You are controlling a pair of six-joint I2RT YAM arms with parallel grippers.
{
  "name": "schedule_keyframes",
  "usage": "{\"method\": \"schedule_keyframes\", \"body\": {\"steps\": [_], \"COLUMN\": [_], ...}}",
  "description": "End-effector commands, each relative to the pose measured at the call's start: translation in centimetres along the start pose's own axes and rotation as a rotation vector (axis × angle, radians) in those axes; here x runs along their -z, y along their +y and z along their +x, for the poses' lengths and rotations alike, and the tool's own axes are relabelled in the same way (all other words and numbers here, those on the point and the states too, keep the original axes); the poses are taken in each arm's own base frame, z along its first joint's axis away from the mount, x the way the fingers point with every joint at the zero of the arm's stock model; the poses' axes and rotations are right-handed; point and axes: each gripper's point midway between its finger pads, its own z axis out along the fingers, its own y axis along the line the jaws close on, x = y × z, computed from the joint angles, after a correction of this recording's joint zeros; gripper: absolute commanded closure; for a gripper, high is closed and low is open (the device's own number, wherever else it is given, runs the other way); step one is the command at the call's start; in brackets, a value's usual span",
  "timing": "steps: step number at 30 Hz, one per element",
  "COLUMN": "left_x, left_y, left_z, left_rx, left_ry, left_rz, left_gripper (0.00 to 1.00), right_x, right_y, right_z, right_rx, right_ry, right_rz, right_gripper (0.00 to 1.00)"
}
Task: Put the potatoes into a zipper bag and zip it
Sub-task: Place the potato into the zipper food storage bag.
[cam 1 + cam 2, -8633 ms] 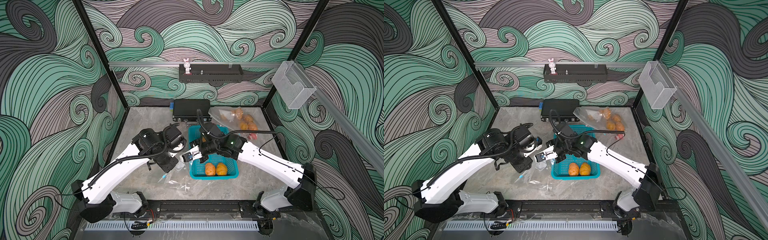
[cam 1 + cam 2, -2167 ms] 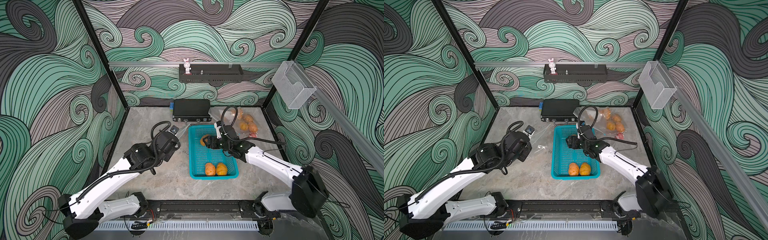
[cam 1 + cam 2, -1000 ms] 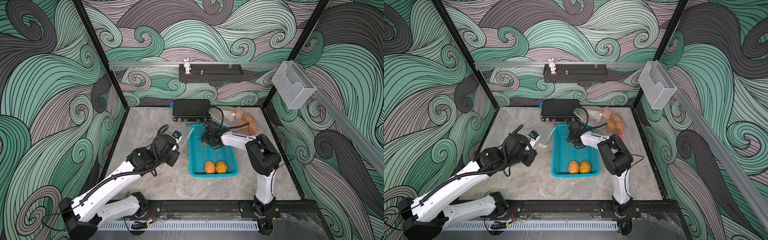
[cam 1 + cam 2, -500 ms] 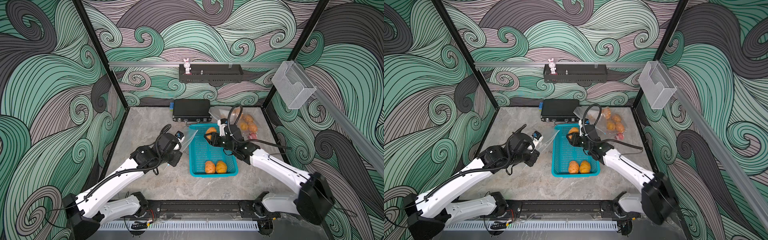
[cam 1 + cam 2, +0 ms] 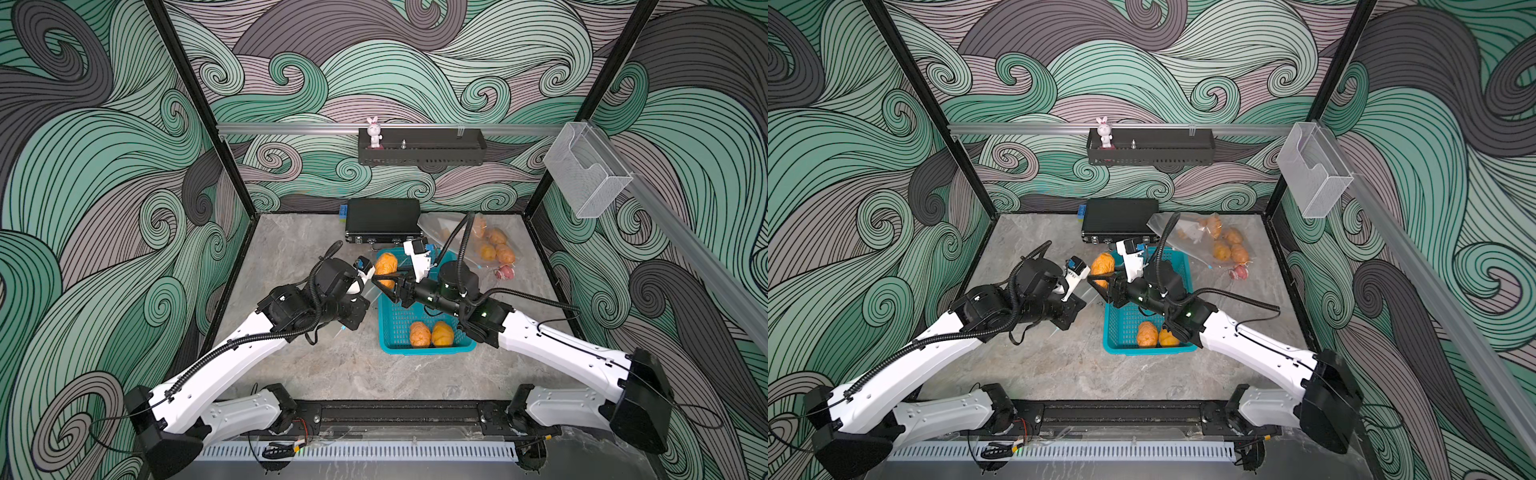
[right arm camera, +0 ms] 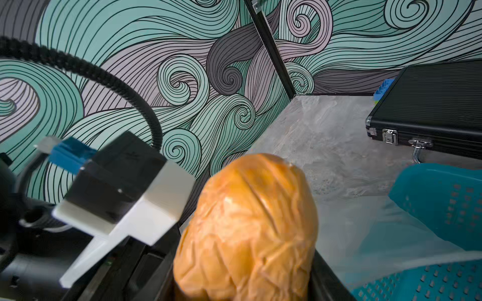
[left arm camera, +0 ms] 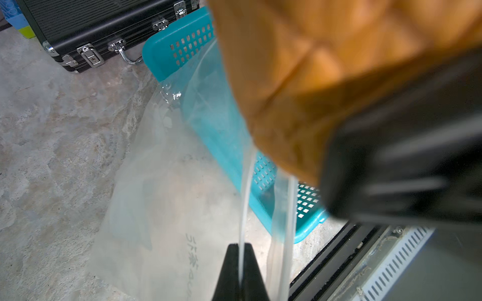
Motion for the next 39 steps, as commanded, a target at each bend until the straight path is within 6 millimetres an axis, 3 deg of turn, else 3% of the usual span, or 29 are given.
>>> {"method": "schedule_keyframes", "body": {"steps": [1,9,20,29,39], "left_x": [0.9,1.4,2.3,3.5,4.9], "left_y": [-0.4,-1.1,-1.5,-1.6,-1.1], "left_z": [-0.6,-1.1,-2.9,-3.6,-3.8], "left_rx": [0.028,0.052,0.109,0.147,0.142], "left_ry": [0.001,-0.006,-0.045,-0.047,-0.053], "left_rz": [0.027,0.062,0.078,0.076,0.050], "left_gripper": [1.00,1.00,1.00,1.00,1.00], "right_x": [0.0,-0.2,-0.5,1.1,1.5], "right_y": [1.7,1.4,1.0,2.7,5.0], "right_z": [-2.7,-2.0,0.9,1.6,3.9], "right_rx": [0.041,0.152,0.333,0.490,0.618], "right_ry": [-0.109,-0.134,-0.093,-0.117,-0.017], "right_rz": [-0.033,0.003,-0.007,-0.109,-0.270], "right_gripper": [0.50,0.50,0.50,0.46,0.45]}}
